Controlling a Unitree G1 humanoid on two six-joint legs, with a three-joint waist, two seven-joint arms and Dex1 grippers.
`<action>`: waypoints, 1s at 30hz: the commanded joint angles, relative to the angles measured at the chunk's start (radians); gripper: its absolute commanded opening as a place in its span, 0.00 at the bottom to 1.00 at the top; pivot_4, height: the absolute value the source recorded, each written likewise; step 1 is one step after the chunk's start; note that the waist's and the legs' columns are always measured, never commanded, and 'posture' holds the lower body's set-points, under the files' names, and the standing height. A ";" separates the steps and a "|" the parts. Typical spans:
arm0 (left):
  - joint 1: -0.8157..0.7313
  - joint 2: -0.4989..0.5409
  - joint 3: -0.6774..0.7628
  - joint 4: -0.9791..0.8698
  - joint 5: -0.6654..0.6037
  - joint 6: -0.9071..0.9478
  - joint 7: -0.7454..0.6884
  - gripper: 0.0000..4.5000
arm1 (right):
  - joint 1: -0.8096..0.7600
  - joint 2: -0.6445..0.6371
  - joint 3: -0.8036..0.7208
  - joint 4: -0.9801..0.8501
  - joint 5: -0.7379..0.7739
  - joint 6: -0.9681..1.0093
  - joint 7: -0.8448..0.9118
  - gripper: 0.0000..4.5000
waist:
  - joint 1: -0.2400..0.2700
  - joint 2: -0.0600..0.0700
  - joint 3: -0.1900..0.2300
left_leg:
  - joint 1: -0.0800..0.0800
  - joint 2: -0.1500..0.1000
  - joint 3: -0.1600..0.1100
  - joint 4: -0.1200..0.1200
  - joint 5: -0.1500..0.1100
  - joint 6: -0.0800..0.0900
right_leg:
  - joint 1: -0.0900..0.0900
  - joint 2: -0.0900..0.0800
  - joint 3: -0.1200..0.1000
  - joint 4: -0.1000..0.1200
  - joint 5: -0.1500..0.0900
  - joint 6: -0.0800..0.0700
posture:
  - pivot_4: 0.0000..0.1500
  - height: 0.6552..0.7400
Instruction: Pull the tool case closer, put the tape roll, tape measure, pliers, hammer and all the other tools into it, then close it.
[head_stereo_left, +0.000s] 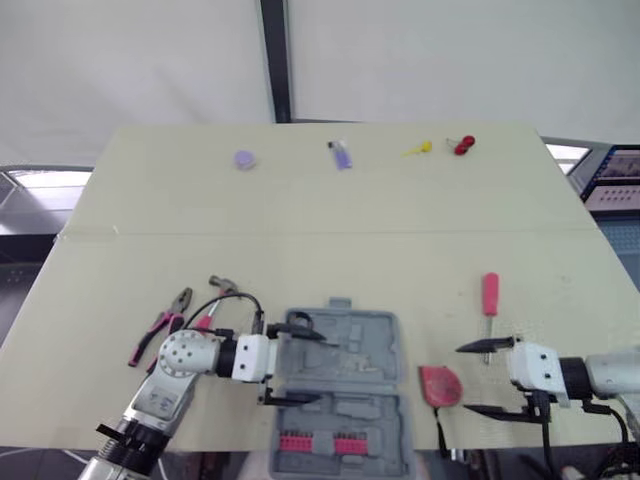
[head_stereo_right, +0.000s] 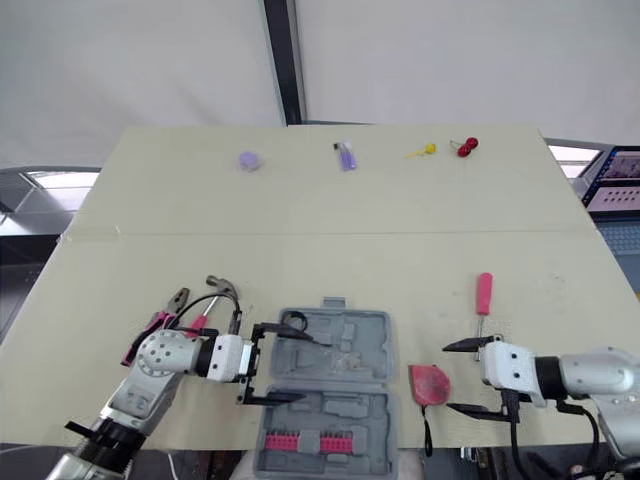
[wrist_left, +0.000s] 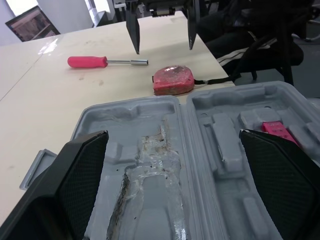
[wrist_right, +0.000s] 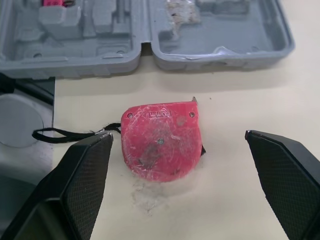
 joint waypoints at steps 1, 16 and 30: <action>0.026 0.000 0.001 -0.039 -0.008 -0.016 0.014 1.00 | -0.029 0.016 0.041 0.078 0.005 -0.071 0.047 0.99 | 0.001 0.000 0.000 | 0.000 0.000 0.000 0.000 0.000 0.000 | 0.000 0.000 0.000 0.000 0.000 0.000 | 1.00 1.00; 0.056 0.029 0.018 -0.071 -0.027 0.005 0.020 1.00 | -0.109 0.087 0.120 0.334 -0.006 -0.236 0.056 0.99 | 0.001 0.001 -0.001 | 0.000 0.000 0.000 0.001 0.000 0.000 | 0.000 0.000 0.000 0.000 0.000 0.000 | 1.00 1.00; 0.054 0.033 0.025 -0.079 -0.022 0.010 0.020 1.00 | -0.147 0.116 0.153 0.405 -0.027 -0.261 0.044 0.99 | -0.001 0.001 -0.001 | 0.000 0.000 0.000 0.001 0.000 0.000 | 0.000 0.000 0.000 0.000 0.000 0.000 | 1.00 1.00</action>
